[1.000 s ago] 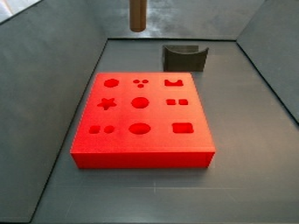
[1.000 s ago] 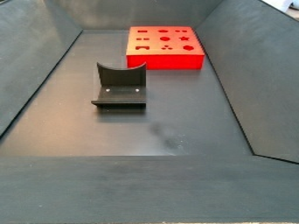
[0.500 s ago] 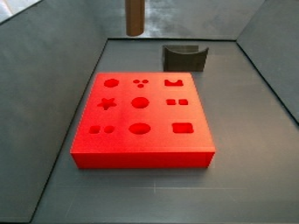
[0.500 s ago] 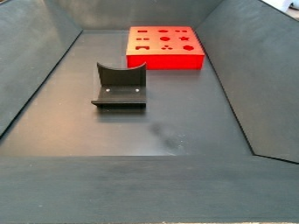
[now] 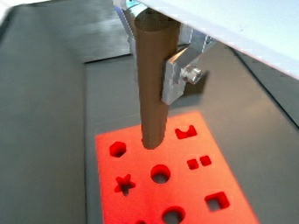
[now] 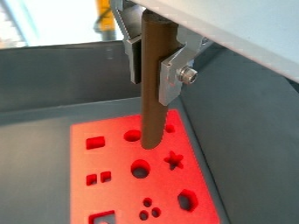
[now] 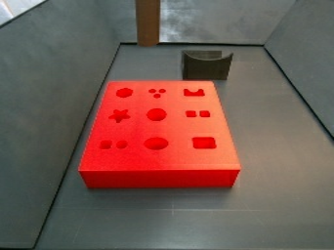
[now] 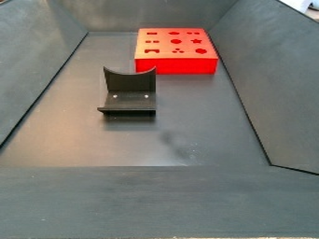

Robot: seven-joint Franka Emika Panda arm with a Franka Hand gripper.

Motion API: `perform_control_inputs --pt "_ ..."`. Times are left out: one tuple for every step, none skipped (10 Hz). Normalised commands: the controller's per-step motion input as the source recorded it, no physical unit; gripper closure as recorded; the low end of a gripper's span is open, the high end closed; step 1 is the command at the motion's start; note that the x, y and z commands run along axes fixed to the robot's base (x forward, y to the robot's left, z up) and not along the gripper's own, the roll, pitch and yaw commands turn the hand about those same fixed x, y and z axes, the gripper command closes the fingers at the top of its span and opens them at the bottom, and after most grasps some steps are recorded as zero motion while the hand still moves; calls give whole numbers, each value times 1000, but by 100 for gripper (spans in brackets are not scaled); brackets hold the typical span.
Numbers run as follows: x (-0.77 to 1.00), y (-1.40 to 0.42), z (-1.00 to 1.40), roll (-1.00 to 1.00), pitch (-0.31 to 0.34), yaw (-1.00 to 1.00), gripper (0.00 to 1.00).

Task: Pick up the oval object. Move up. Move to above the board. Insert the oval object.
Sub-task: Insert the oval object.

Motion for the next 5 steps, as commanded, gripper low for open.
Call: perform_control_inputs --pt "0 -23 -311 -6 -26 -1000 100" --pt "0 -177 -380 -13 -106 -934 100" --pt "0 -254 -414 -11 -120 -871 100" --pt "-6 -309 -466 -1 -103 -817 100" --pt "-17 -303 -483 0 -114 -840 100"
